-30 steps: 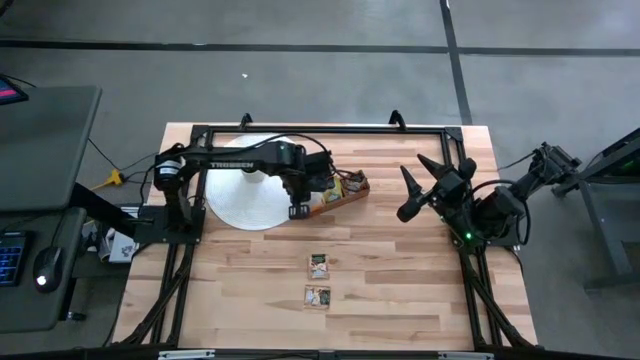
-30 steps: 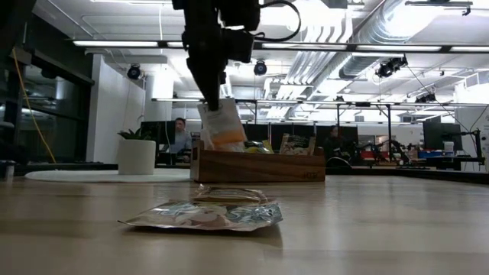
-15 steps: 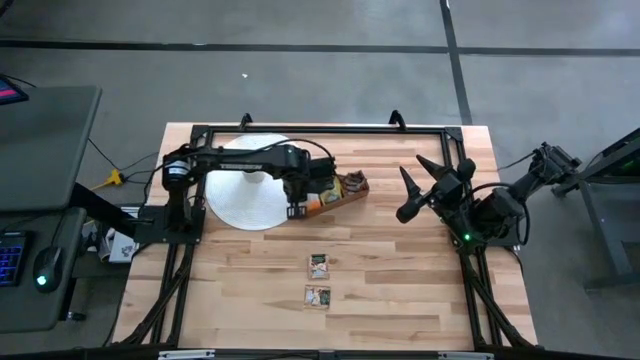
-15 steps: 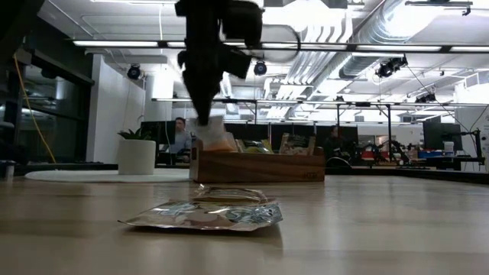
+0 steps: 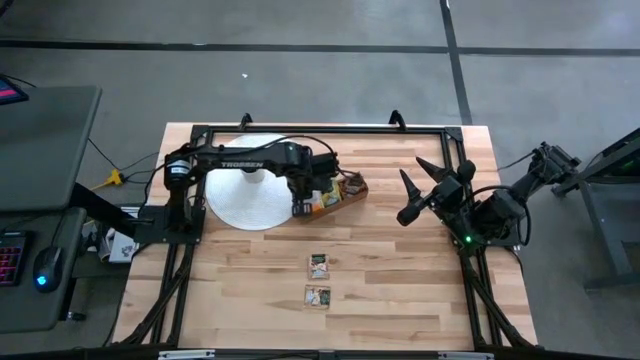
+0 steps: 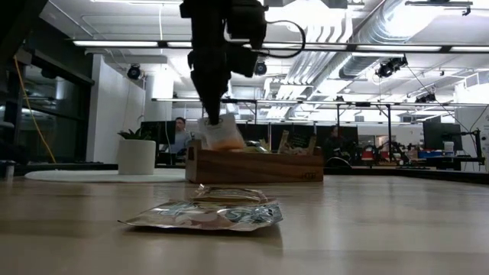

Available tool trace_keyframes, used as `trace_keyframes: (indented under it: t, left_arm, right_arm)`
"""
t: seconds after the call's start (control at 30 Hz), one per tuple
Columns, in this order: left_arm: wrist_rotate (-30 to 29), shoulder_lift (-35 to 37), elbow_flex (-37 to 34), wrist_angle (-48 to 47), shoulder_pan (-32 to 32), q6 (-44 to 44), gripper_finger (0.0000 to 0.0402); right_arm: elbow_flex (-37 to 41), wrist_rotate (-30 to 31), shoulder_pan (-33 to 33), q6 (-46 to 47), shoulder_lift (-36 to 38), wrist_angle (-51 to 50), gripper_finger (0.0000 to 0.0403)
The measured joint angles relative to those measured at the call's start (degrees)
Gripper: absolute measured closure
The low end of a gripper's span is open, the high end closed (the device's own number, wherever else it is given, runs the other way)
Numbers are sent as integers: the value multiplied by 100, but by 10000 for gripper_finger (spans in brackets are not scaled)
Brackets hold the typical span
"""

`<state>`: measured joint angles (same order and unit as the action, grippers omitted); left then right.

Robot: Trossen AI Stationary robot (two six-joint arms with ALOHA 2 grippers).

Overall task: Pick & Place Tea
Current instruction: Put the white tea bag into the left section of the wooden organizer

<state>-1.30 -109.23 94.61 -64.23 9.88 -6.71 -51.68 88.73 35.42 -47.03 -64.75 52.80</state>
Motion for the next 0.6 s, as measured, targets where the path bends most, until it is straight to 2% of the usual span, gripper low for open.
trace_keyframes:
  t: [0.2, 0.6]
  left_arm:
    - [243, 0, 179, -49, -19, -53, 401]
    - [-268, 0, 177, -389, -129, 47, 401]
  right_arm:
    - [0, 9, 0, 0, 0, 3, 196]
    - [0, 9, 0, 0, 0, -28, 196]
